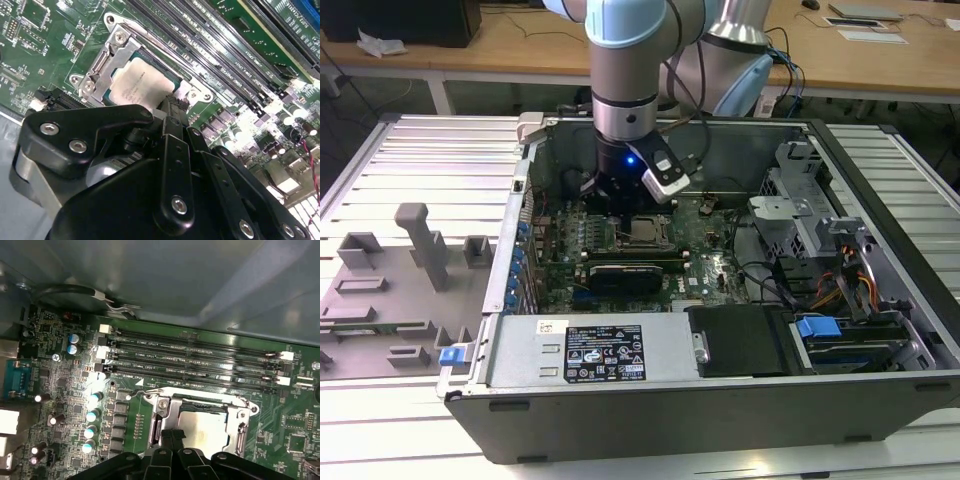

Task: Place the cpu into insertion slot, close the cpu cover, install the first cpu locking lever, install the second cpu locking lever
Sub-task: 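Close the cpu cover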

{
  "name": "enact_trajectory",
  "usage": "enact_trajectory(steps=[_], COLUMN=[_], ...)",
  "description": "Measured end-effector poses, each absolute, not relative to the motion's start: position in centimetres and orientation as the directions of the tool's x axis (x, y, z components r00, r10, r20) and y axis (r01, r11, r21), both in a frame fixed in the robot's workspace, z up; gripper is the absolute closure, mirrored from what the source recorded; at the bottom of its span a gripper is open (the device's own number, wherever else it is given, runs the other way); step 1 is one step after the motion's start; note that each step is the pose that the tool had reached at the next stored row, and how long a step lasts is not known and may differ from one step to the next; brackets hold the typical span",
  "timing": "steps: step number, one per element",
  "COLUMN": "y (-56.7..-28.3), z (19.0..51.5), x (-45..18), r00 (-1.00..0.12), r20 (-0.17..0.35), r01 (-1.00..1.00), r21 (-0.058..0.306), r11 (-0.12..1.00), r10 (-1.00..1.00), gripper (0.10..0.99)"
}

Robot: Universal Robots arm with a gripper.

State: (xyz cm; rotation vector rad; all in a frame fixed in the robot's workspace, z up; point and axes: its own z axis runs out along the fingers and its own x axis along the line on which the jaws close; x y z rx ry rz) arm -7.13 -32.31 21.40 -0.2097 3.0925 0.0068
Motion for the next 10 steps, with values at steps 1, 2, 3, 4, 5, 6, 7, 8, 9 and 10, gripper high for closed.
enact_trajectory(steps=[1,2,3,4,5,6,7,8,9,10], y=[-32.3,-32.3,-32.3,-32.4,-32.4,-32.5,-32.5,-32.6,-32.6,-32.6], z=[21.8,21.8,21.8,21.8,21.8,21.8,21.8,21.8,21.8,21.9], x=[-7.1,-7.0,-6.7,-6.5,-6.2,-5.8,-5.5,-5.1,-4.8,-4.3], r00=[-0.99,-0.99,-0.99,-0.99,-0.99,-0.99,-0.99,-0.99,-0.99,-0.99], r20=[-0.042,-0.042,-0.041,-0.039,-0.038,-0.036,-0.034,-0.031,-0.029,-0.027], r01=[-0.135,-0.135,-0.135,-0.135,-0.135,-0.135,-0.135,-0.135,-0.135,-0.135], r21=[0.002,0.002,0.002,0.002,0.002,0.003,0.003,0.003,0.003,0.004], r11=[0.991,0.991,0.991,0.991,0.991,0.991,0.991,0.991,0.991,0.991], r10=[-0.135,-0.135,-0.135,-0.135,-0.135,-0.135,-0.135,-0.135,-0.135,-0.135], gripper=[0.98,0.98,0.98,0.98,0.98,0.98,0.98,0.98,0.98,0.98])
